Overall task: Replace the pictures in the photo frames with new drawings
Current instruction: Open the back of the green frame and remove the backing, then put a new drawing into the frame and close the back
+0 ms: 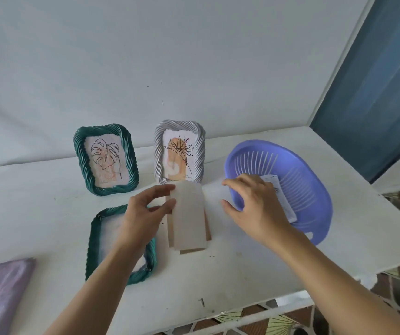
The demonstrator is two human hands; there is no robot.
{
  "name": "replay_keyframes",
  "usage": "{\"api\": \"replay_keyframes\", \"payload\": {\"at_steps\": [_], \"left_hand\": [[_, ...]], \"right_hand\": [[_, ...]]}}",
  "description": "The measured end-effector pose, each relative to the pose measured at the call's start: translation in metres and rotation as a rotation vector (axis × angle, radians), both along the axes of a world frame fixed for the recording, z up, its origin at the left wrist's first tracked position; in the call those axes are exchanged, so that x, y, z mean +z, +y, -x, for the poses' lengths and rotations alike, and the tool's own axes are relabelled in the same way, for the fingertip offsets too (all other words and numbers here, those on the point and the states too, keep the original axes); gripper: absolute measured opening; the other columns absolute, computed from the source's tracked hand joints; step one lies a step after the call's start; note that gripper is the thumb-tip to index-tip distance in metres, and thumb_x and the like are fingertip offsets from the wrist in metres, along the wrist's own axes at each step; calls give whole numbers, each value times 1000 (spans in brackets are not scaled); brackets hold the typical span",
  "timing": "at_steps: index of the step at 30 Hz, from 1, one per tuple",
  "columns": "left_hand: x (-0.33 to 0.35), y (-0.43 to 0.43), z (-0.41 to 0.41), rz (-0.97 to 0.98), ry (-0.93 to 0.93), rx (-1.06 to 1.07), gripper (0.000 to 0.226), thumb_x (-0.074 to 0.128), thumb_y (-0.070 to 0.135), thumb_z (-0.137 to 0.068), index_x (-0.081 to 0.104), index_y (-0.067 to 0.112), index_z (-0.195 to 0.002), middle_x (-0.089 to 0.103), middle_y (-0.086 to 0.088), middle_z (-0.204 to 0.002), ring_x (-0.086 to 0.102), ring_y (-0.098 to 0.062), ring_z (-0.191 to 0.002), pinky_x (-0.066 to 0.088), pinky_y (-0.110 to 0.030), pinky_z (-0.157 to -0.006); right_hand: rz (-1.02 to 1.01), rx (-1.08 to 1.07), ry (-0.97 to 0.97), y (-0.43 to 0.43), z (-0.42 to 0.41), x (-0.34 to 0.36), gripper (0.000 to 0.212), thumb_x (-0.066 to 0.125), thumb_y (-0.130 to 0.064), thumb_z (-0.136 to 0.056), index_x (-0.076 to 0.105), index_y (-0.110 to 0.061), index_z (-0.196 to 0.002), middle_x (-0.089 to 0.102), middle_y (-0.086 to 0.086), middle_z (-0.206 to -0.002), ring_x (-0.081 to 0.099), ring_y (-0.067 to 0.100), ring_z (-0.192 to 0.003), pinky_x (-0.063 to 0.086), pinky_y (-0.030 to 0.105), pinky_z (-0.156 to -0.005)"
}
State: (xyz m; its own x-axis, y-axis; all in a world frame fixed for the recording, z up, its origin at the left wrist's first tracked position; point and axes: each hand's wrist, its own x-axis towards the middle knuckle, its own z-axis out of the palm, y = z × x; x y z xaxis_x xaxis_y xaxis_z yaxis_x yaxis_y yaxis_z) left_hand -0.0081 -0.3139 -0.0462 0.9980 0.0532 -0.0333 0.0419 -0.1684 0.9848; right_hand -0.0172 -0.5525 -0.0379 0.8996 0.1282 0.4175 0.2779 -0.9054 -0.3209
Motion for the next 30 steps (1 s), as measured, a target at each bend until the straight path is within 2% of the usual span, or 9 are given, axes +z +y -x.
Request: {"api": "replay_keyframes", "payload": {"at_steps": [5, 8, 10, 12, 16, 19, 24, 27, 30], "left_hand": [[-12, -22, -10, 58, 21, -9, 28, 72, 4, -88, 73, 21, -110, 73, 7, -106, 72, -14, -68, 52, -20, -63], [-32, -32, -16, -97, 87, 6, 29, 77, 12, -85, 74, 37, -101, 73, 19, -94, 71, -15, -72, 51, -28, -66], [-42, -37, -20, -218, 81, -7, 28, 79, 17, -83, 74, 40, -98, 74, 14, -89, 67, -11, -70, 53, -30, -72], [-45, -40, -24, -304, 63, -28, 27, 81, 20, -80, 74, 39, -99, 75, 8, -89, 66, -9, -70, 53, -28, -75], [-42, -45, -29, -301, 63, -67, 30, 84, 22, -78, 74, 35, -104, 74, 15, -97, 71, -4, -71, 52, -24, -68], [-43, -53, -31, -349, 34, -68, 31, 83, 18, -79, 75, 32, -105, 72, 15, -95, 70, -2, -70, 51, -19, -68], [-53, -66, -37, -627, -106, -78, 34, 83, 28, -76, 74, 32, -109, 67, 16, -81, 64, -19, -90, 47, -34, -90], [-58, -75, -44, -859, -176, -153, 36, 74, 44, -83, 68, 40, -118, 67, 15, -100, 54, -19, -109, 28, -39, -88], [-62, -82, -45, -1033, -304, -227, 29, 67, 47, -88, 70, 41, -116, 62, 10, -114, 50, -21, -112, 19, -38, -80]], "right_hand": [[-51, -10, 97, -14, 5, -11, 38, 76, -28, -77, 65, -19, -112, 56, 0, -103, 64, 28, -81, 52, 42, -69], [-95, -29, 117, -17, 7, -14, 32, 72, -25, -81, 64, -17, -110, 59, 2, -98, 63, 29, -77, 53, 44, -71], [-144, -17, 137, -20, 9, -16, 31, 72, -25, -82, 66, -16, -111, 63, 1, -90, 63, 25, -75, 53, 42, -74], [-241, -8, 174, -22, 9, -13, 33, 75, -22, -81, 68, -17, -113, 68, -2, -89, 63, 15, -75, 53, 32, -77], [-408, -1, 199, -31, 10, -7, 34, 82, -18, -76, 73, -17, -109, 70, -11, -86, 64, 6, -76, 46, 8, -68], [-582, -13, 219, -41, 10, 0, 35, 84, -13, -75, 73, -17, -108, 71, -13, -87, 65, 4, -74, 46, 9, -66], [-641, 25, 270, -58, 4, 9, 35, 83, -14, -77, 73, -18, -110, 73, -5, -99, 70, 9, -85, 54, 18, -75], [-622, 48, 291, -62, 3, 11, 37, 83, -15, -77, 72, -19, -112, 73, -6, -102, 70, 9, -87, 55, 20, -78], [-612, 61, 290, -61, 2, 9, 38, 83, -15, -77, 72, -18, -113, 73, -6, -104, 70, 8, -88, 55, 19, -78]]}}
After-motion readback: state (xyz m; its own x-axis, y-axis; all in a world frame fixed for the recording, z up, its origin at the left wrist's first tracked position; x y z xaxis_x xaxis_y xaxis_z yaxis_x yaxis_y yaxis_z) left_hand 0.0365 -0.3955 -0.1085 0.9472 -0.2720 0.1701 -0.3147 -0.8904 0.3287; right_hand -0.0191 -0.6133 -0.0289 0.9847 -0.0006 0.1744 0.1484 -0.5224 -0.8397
